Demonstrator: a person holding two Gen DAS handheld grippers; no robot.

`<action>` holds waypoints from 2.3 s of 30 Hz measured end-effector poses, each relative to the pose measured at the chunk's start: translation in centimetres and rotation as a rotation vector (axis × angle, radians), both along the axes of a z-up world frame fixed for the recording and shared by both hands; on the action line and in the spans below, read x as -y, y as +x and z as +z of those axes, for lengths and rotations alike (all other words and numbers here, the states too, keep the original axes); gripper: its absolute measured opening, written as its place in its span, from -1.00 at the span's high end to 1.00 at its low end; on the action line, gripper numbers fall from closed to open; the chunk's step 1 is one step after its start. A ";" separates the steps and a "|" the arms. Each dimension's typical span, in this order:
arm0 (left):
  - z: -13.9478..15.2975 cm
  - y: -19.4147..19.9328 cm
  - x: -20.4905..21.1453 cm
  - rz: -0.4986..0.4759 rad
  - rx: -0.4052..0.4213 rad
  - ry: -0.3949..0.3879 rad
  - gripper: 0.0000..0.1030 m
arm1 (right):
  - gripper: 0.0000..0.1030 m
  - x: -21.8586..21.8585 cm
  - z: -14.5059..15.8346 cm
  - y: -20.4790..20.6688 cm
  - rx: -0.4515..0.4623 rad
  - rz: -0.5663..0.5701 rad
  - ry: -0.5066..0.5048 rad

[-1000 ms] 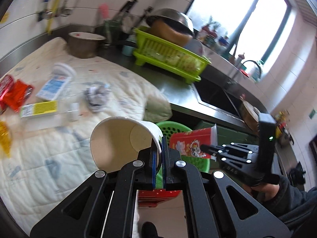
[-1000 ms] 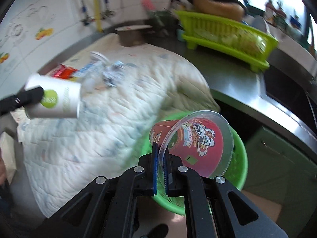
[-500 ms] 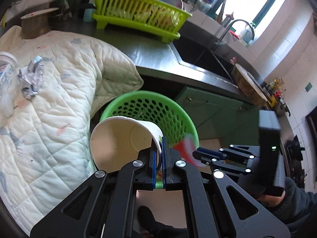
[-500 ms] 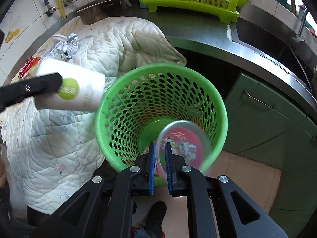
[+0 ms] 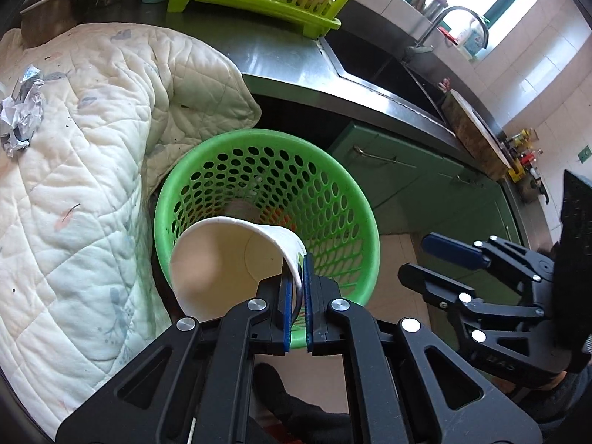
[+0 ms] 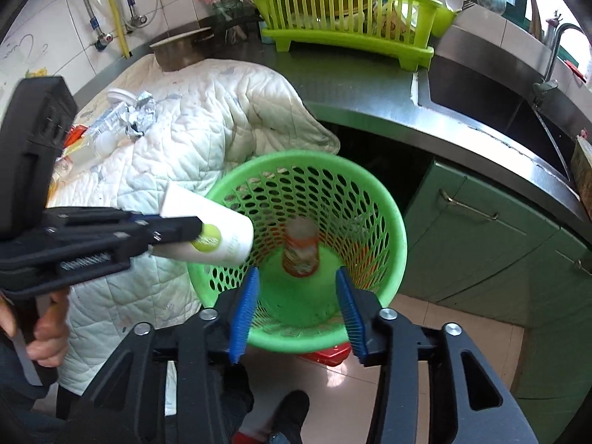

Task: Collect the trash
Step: 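Carry the white cup with the left tool over the green basket and release, then move the left tool to the yellow snack bag and grasp it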

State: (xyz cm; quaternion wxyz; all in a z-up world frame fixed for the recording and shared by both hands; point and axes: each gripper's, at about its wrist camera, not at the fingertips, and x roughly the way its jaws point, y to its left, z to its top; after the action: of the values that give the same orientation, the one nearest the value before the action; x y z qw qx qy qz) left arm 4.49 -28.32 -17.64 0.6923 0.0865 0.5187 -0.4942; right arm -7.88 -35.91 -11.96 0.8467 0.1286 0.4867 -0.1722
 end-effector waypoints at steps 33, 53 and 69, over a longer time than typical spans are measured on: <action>7.5 8.2 -21.3 0.612 0.250 0.009 0.03 | -0.37 -6.9 2.6 10.9 0.103 0.281 0.010; 5.3 19.9 -36.8 1.143 0.168 0.108 -0.44 | -0.52 -16.0 2.7 21.2 0.133 0.524 0.019; 1.2 23.9 -38.1 1.144 -0.007 0.024 0.05 | -0.55 -12.1 1.4 27.7 0.130 0.396 0.091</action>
State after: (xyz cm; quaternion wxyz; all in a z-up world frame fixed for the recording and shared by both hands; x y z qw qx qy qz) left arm 28.39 9.79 -16.43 0.8469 -0.2017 0.4908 -0.0350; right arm 19.77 -23.82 -10.59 0.8869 0.0791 0.4543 0.0283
